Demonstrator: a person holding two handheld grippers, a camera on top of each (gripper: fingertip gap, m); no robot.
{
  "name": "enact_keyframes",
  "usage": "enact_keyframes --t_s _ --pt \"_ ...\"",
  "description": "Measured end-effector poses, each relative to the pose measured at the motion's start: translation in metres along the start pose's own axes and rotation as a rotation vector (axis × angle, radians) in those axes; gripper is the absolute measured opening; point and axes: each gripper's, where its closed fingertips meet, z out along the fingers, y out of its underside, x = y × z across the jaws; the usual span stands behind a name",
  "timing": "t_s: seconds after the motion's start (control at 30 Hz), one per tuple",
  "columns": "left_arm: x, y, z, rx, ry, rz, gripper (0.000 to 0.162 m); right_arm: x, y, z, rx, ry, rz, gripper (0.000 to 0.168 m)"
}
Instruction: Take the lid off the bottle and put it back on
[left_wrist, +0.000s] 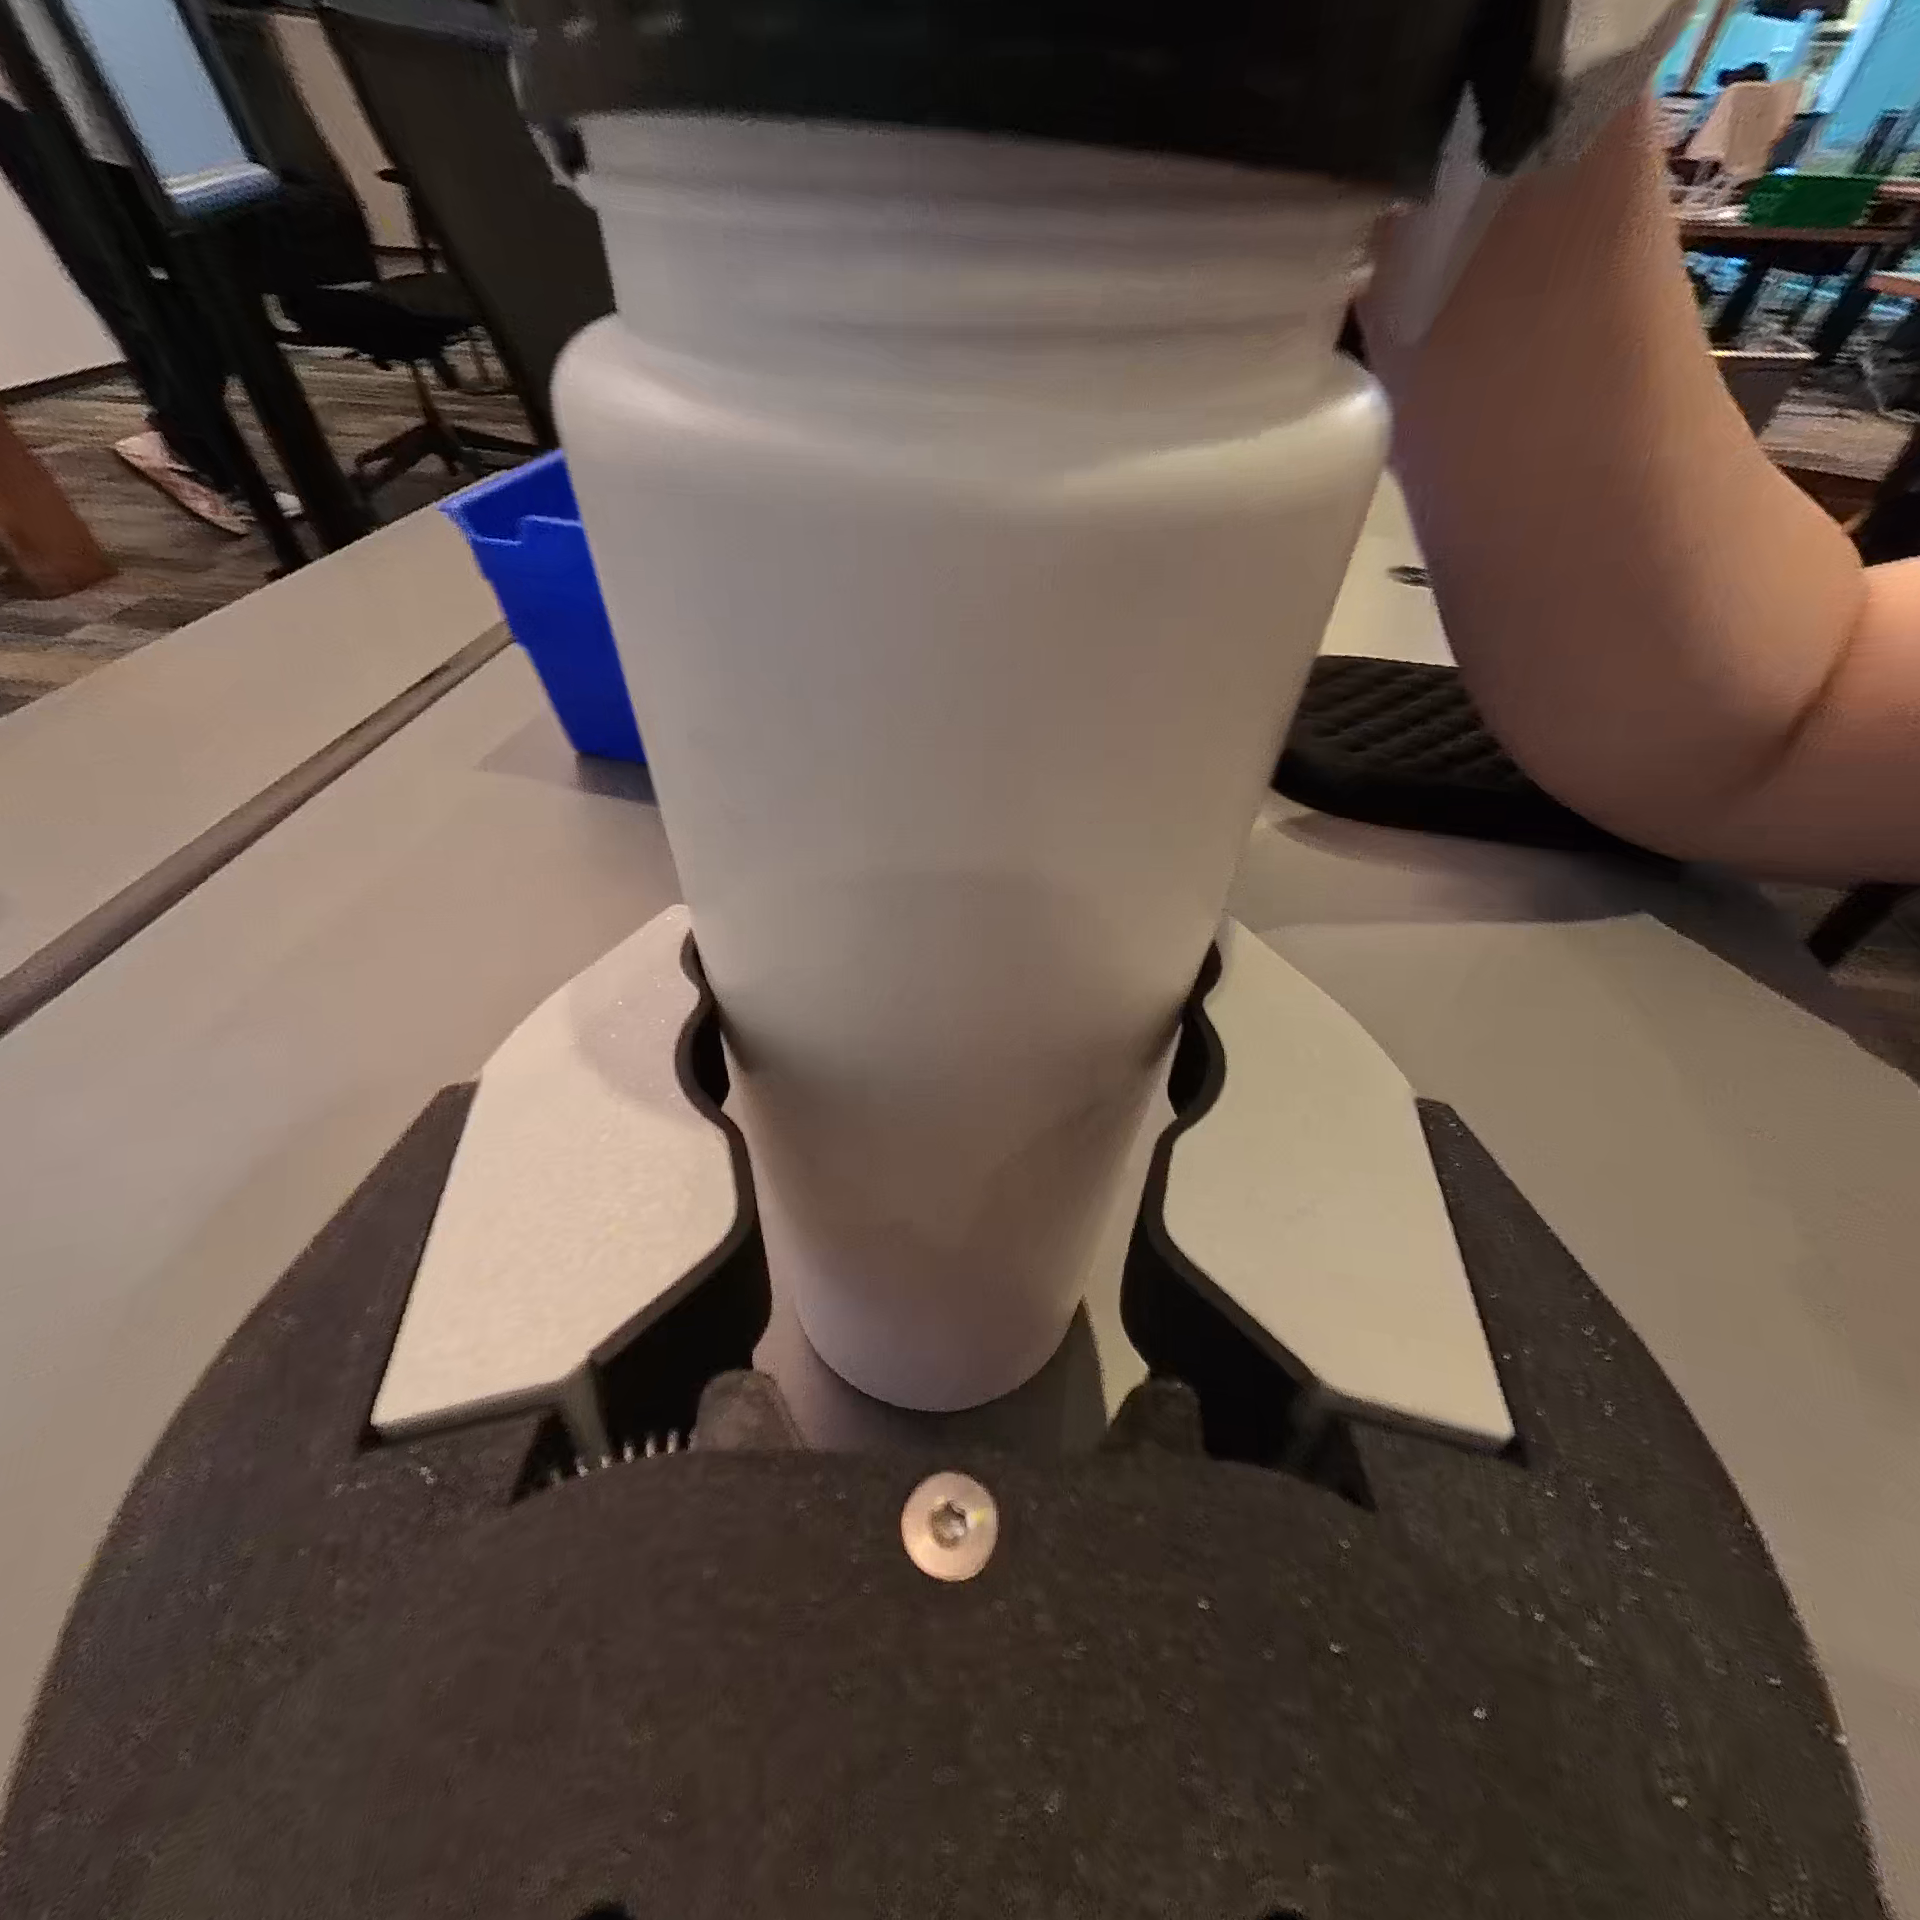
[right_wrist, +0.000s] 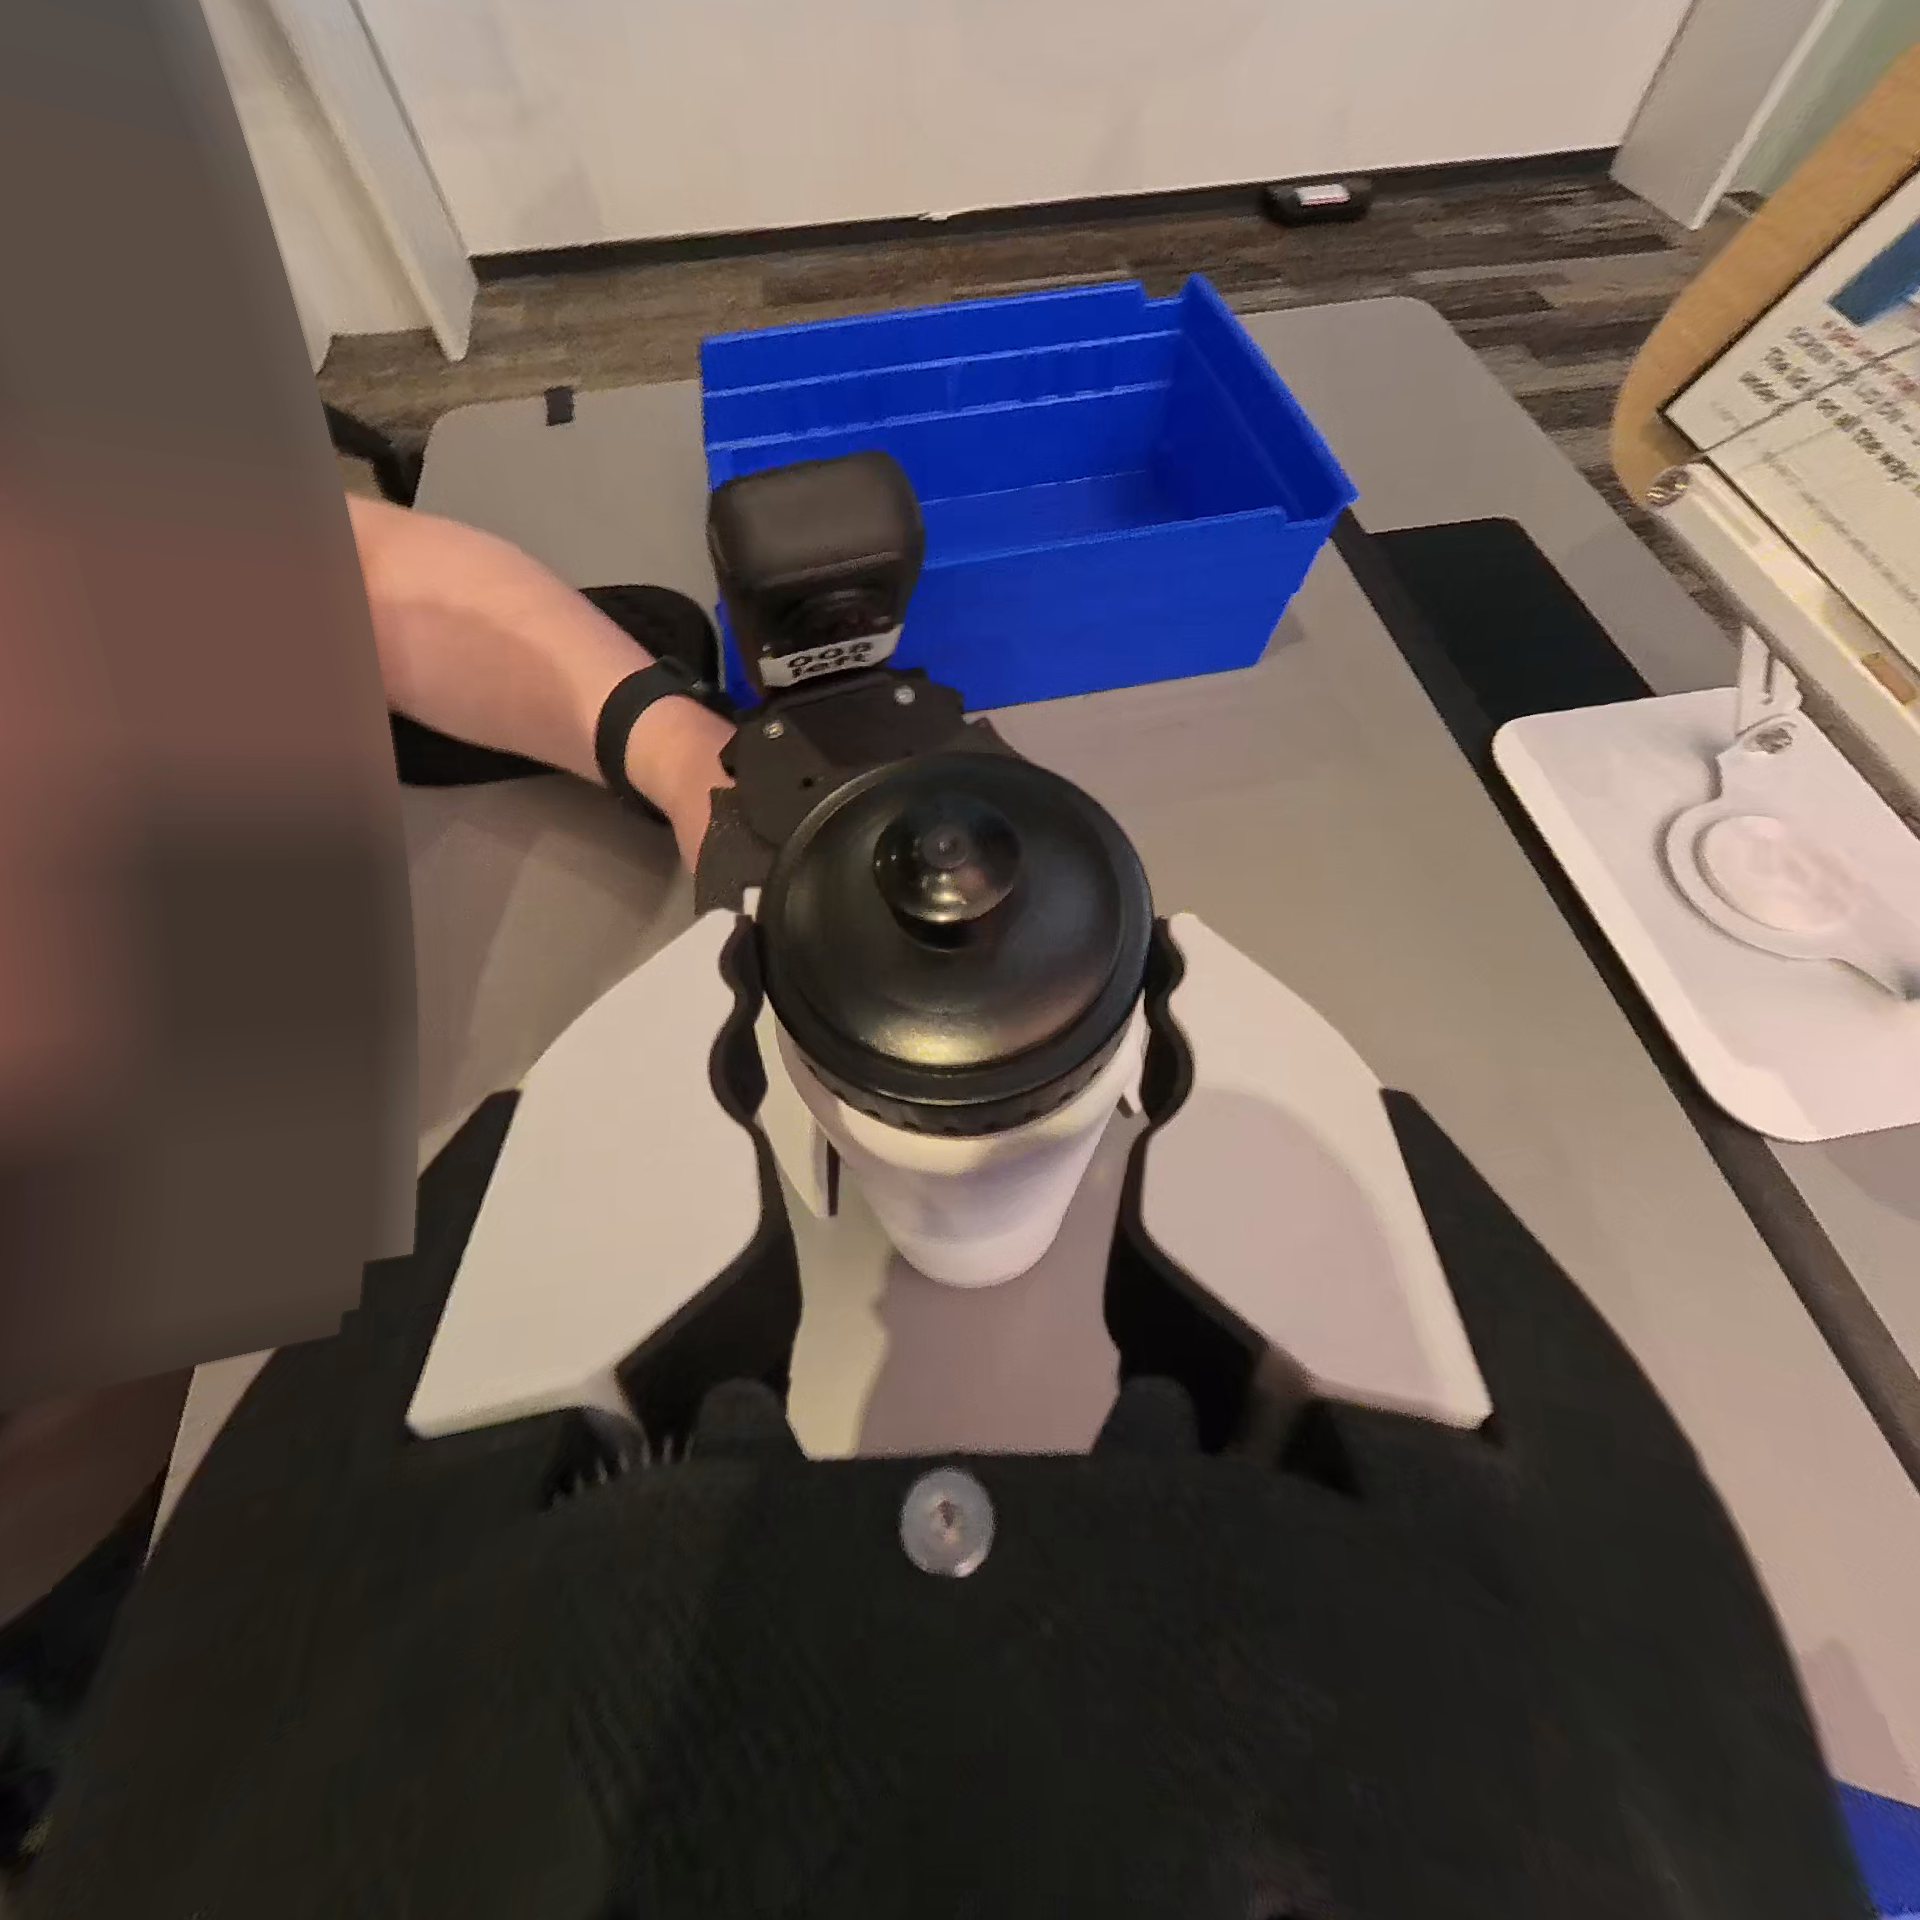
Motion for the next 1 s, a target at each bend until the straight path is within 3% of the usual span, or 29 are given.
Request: enact_keyframes --t_s 0.23,0.33,0.6,0.73,1.0 --pt "0.034 0.002 0.000 -0.006 0.223 0.023 0.085 -0.026 0.002 -0.005 0.011 -0.168 -0.065 0.073" --pt "0.031 0.003 -0.001 -0.026 0.212 0.007 0.085 -0.024 0.000 -0.003 0.042 -0.186 -0.033 0.073" --pt "0.043 -0.010 -0.005 -0.046 0.324 -0.277 0.085 -0.002 -0.014 -0.003 0.206 -0.240 0.286 0.073" --pt "0.025 -0.005 -0.006 -0.069 0.239 -0.283 0.085 0.011 -0.011 0.002 0.240 -0.203 0.320 0.073" --pt "-0.028 0.003 -0.016 -0.107 -0.117 -0.046 0.085 0.024 -0.015 0.012 0.223 0.019 0.229 0.076"
